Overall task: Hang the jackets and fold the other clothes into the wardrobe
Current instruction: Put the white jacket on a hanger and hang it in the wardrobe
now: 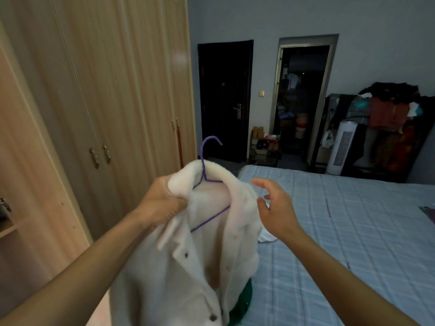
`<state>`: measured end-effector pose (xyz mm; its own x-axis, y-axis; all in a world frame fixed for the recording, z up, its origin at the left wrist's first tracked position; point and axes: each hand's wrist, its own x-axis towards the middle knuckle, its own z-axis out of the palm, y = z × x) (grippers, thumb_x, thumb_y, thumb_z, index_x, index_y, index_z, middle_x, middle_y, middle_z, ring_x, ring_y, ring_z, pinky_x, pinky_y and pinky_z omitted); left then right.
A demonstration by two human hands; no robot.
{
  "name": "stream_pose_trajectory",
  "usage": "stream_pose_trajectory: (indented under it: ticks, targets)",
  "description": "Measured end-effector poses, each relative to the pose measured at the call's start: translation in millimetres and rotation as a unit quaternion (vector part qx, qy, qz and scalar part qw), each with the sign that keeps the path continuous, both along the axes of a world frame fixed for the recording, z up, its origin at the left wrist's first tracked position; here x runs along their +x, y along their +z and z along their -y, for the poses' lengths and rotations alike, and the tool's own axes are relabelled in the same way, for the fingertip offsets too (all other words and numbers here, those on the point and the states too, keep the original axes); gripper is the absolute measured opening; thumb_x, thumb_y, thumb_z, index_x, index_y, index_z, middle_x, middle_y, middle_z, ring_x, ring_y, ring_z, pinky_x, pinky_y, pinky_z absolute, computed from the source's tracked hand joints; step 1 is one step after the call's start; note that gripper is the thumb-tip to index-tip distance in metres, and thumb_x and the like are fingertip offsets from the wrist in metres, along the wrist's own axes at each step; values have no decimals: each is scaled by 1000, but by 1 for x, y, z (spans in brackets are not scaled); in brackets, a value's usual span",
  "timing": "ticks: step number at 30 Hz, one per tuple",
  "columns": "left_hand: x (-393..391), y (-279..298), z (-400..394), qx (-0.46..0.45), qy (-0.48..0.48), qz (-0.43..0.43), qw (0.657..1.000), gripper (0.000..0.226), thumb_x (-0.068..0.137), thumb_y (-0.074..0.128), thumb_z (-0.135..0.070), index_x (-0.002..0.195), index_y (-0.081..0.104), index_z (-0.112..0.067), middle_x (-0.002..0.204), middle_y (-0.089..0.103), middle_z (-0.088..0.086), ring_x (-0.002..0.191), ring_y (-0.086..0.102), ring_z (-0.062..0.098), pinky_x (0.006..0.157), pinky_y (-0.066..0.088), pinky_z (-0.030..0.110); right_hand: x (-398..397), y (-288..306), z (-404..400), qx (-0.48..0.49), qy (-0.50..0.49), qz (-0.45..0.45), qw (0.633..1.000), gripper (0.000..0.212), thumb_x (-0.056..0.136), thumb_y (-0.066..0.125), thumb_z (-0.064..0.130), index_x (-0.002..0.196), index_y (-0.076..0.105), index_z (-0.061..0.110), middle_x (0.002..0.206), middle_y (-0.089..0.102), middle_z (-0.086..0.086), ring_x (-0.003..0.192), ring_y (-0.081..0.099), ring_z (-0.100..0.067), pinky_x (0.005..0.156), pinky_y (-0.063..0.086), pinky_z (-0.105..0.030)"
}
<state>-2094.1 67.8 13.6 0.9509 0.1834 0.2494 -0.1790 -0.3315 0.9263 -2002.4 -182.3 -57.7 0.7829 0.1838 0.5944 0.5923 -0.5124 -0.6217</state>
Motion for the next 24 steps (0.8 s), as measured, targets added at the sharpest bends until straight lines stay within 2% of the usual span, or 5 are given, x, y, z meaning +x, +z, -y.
stream_pose_trajectory:
  ticks: [8,12,15,21,24]
  targets:
    - [-15,18,-24,58,-51,68,995,55,50,69,-9,103,72,-20,93,77,-11,87,68,1,73,56,20,16,14,11,-156,13,-74,985,58,96,61,16,149,38,22,151,41,1,140,37,-17,115,27,-32]
    - [-22,29,-34,77,-70,99,990,60,47,71,-23,107,72,-16,97,76,-9,91,68,1,75,55,18,16,25,14,-184,102,-74,975,22,93,61,11,113,66,20,108,69,2,100,62,-9,88,51,-32]
    - [-20,30,-44,92,-53,96,990,54,56,66,-4,108,71,-17,98,77,-8,91,68,2,77,55,20,10,24,13,-157,123,-32,979,11,90,59,4,81,61,10,69,59,6,64,54,-6,61,42,-27]
    - [-22,26,-59,150,-58,64,985,42,65,63,-1,105,68,-10,100,71,17,88,65,14,79,56,50,-10,33,7,-103,158,30,982,44,91,62,5,66,51,39,56,50,18,50,43,-3,52,30,-16]
    - [-25,23,-58,122,-58,61,989,48,66,64,0,112,69,-13,103,73,13,92,68,13,82,57,49,-19,42,5,-92,155,61,982,39,93,63,11,71,56,42,55,52,21,48,45,-2,50,30,-14]
